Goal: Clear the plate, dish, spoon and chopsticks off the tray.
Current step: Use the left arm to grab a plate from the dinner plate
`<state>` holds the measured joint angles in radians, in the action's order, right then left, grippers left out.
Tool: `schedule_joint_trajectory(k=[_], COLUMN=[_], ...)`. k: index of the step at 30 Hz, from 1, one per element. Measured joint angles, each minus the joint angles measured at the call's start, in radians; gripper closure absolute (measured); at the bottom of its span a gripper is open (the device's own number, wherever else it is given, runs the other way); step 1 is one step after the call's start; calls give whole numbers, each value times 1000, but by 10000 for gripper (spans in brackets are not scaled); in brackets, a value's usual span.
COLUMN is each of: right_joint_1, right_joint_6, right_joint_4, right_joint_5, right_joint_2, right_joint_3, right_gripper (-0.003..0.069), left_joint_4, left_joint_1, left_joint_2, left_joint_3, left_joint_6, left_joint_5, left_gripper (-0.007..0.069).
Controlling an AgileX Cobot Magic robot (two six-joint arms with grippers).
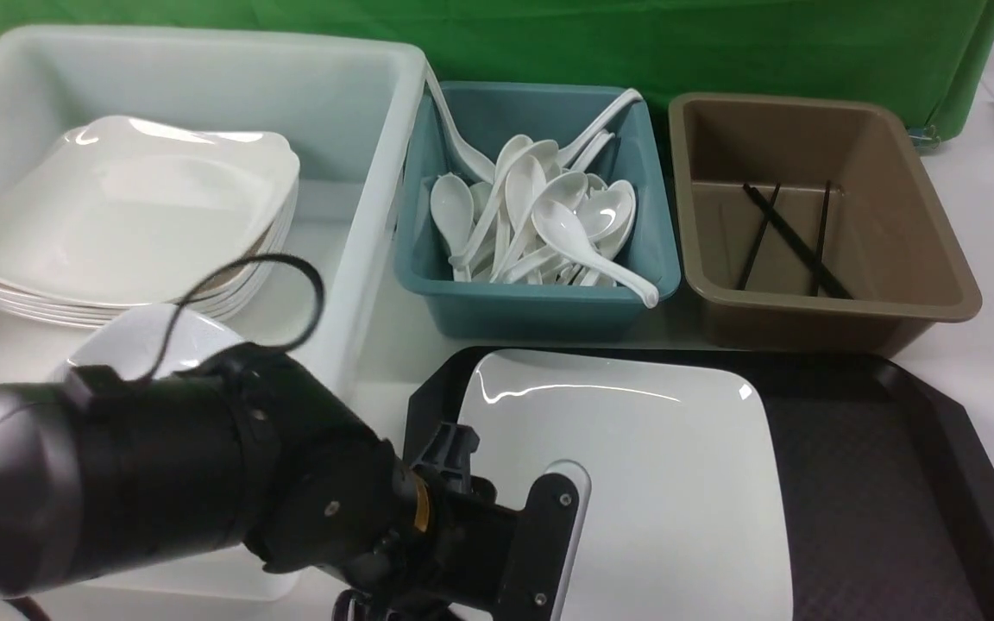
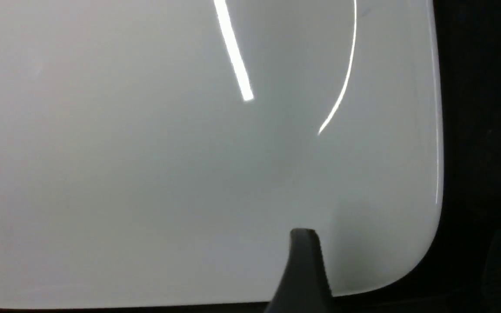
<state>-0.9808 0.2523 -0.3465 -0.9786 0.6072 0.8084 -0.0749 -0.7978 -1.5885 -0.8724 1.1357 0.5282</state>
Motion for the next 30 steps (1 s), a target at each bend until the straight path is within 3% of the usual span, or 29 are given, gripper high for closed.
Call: schedule_joint_trajectory(k=[19, 20, 21, 22, 24, 30], right_joint_1=[0, 0, 0, 0, 0, 0], right_joint_6=[-3, -3, -3, -3, -3, 0], right_joint_4=[0, 0, 0, 0, 1, 2], right_joint_5=[-8, -8, -8, -10, -17, -23], right_joint_2=[0, 0, 0, 0, 0, 0], right_joint_3=[-5, -5, -5, -5, -5, -5], right_gripper=[506, 503, 502, 500, 498, 498], left_joint_4=[-70, -71, -71, -72, -89, -94], left_joint_1=[-1, -1, -1, -2, -17, -101], left_joint_2=[-74, -74, -74, -74, -67, 4], left_joint_3=[0, 0, 0, 0, -2, -6], left_joint_6=[0, 0, 0, 5, 21, -33], left_joint_5=[-72, -61, -59, -47, -40, 64], left_gripper=[262, 342, 353, 431, 498, 529])
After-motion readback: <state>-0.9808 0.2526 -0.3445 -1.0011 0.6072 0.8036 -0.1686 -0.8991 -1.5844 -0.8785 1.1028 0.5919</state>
